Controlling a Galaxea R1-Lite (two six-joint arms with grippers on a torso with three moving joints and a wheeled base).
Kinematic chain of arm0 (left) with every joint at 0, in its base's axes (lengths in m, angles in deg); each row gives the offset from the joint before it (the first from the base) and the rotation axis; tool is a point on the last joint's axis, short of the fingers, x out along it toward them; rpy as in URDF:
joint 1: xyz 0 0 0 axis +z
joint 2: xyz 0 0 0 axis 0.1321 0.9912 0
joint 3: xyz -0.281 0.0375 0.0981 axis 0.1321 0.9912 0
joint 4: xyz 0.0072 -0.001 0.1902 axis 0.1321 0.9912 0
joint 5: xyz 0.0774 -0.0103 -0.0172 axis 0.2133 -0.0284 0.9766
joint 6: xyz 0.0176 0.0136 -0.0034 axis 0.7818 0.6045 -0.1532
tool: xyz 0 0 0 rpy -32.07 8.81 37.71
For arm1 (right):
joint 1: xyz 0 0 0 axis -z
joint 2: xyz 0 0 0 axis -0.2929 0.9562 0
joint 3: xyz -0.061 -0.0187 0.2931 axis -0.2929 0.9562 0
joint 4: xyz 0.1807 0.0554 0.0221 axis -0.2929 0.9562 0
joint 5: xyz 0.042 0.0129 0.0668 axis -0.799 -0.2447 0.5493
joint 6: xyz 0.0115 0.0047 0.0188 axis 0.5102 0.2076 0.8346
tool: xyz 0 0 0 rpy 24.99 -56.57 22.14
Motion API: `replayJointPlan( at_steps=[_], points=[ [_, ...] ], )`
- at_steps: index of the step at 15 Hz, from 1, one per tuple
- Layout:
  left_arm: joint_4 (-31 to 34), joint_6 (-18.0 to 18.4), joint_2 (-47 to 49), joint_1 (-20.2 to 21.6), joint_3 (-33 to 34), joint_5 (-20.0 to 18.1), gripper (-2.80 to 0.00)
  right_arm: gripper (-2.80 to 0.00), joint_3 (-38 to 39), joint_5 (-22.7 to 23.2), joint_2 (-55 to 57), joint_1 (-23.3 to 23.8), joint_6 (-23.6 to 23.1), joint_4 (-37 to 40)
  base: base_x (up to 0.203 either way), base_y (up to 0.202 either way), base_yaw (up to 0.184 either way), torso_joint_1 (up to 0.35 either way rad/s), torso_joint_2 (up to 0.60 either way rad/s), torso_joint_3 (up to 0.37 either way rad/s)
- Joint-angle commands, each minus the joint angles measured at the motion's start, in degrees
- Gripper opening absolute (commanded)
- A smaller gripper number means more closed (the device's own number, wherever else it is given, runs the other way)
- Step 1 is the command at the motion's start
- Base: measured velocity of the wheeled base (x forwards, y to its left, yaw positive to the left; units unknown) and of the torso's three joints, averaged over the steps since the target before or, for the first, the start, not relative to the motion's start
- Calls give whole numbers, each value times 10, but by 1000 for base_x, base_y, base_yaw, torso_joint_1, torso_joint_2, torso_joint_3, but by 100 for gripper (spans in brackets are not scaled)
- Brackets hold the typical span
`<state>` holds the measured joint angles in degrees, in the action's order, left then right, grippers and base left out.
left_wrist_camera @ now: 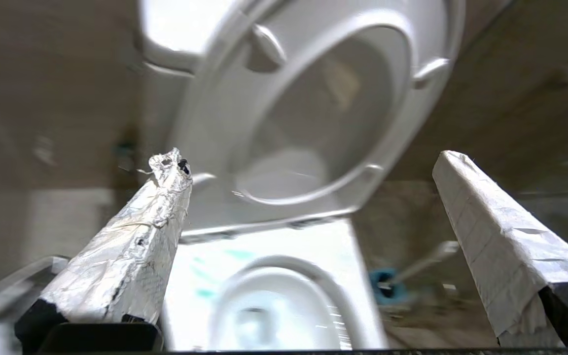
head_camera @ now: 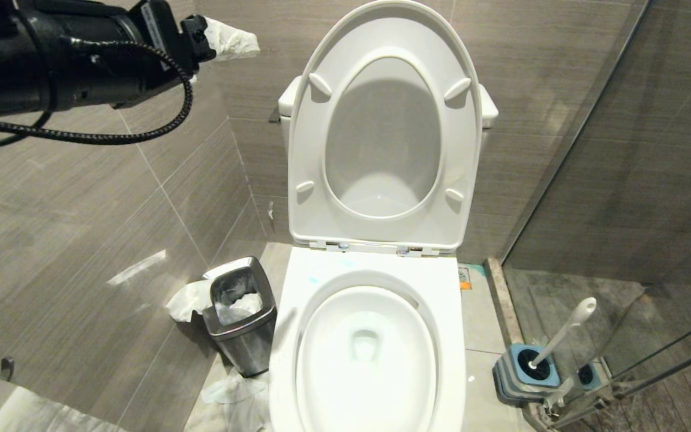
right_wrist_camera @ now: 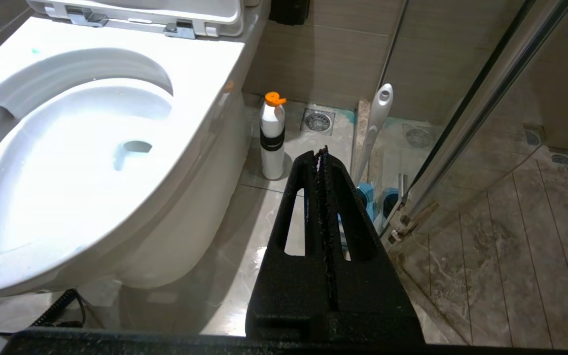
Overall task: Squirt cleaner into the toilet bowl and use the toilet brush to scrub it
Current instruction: Pour in the cleaning agent
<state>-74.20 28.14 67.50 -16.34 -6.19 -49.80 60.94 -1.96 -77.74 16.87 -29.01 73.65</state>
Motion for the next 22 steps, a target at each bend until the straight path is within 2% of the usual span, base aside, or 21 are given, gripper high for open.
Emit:
replayJointPlan(
  at_steps=[1,3,6,9,13,16,20,21,22],
  points=[
    [-2,67,-12,30,-2,2,0,-280,0,1,0,0,0,0,0,0,0,0,0,0],
    [-2,81,-26,51,-1,2,0,-280,1,1,0,0,0,0,0,0,0,0,0,0],
    [-1,85,-51,96,3,2,0,-280,0,1,0,0,0,0,0,0,0,0,0,0],
    [-2,86,-84,119,19,-4,0,-280,0,1,0,0,0,0,0,0,0,0,0,0],
    [-3,85,-127,111,48,-5,0,-280,0,1,0,0,0,0,0,0,0,0,0,0],
    [-3,84,-165,80,73,-4,0,-280,0,0,0,0,0,0,0,0,0,0,0,0],
    [-3,86,-204,77,115,-4,0,-280,0,1,0,0,0,0,0,0,0,0,0,0],
    [-3,83,-213,77,124,-5,-280,-280,0,1,0,0,0,0,0,0,0,0,0,0],
    [-3,82,-219,77,129,-5,-280,-280,0,0,0,0,0,0,0,0,0,0,0,0]
  ],
)
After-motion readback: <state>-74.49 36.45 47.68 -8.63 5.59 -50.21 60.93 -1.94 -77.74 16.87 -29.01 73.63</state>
